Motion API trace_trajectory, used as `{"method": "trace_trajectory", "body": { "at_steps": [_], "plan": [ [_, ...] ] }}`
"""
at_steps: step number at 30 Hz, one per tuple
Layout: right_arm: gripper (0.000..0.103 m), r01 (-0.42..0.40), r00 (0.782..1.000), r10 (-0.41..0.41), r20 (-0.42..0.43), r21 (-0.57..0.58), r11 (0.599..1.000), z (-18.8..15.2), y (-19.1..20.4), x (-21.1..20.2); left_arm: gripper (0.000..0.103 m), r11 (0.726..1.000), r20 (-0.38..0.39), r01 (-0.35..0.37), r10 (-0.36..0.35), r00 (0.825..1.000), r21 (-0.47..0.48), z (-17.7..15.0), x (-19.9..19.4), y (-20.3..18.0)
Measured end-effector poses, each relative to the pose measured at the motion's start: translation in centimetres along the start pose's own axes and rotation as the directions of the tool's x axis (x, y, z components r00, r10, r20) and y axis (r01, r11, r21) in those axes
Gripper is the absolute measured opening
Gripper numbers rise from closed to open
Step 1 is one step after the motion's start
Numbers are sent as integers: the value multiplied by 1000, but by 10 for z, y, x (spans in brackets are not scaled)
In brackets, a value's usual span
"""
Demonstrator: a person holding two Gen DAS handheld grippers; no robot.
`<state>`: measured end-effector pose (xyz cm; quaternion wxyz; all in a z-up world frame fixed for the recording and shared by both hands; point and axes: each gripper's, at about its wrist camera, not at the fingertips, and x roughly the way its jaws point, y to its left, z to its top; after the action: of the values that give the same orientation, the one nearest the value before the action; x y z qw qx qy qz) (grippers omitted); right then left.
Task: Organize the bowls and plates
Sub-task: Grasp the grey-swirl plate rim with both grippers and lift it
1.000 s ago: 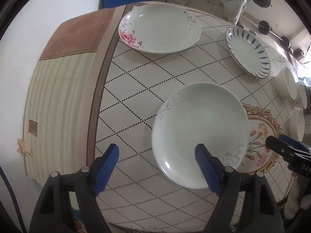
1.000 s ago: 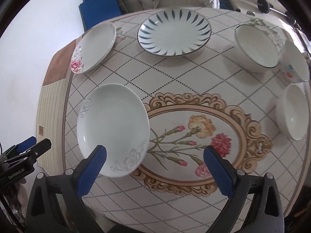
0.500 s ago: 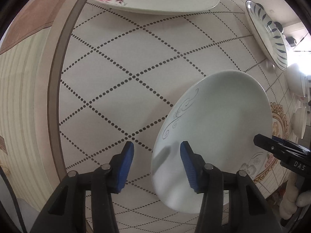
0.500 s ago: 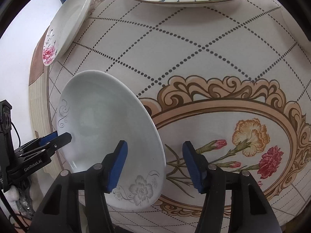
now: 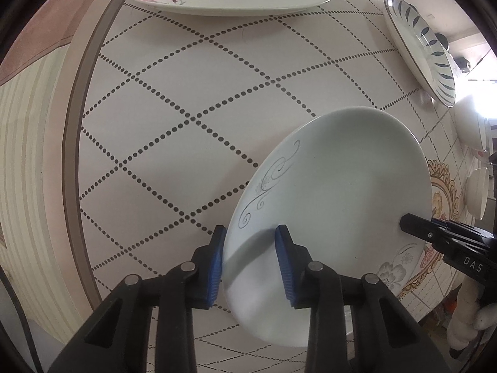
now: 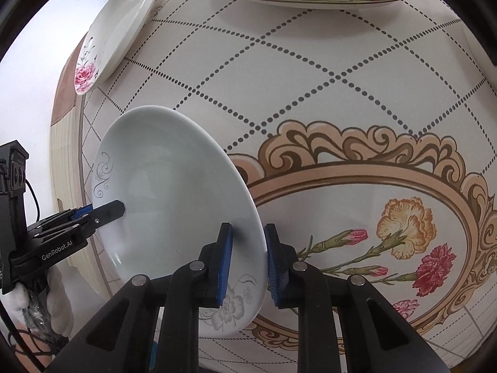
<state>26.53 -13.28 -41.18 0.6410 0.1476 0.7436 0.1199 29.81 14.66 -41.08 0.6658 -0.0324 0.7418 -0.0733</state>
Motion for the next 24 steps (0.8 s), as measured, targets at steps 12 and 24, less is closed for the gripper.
{"method": "trace_trajectory", "body": {
  "at_steps": [12, 24],
  "plan": [
    [21, -25, 999, 23, 38, 48, 999, -8, -44, -37, 24, 998, 38, 29, -31, 999, 53, -6, -39, -73],
    [22, 31, 994, -48, 100, 168, 985, -7, -136, -92, 24, 986, 25, 61, -66, 998, 155, 33, -36, -166]
  ]
}}
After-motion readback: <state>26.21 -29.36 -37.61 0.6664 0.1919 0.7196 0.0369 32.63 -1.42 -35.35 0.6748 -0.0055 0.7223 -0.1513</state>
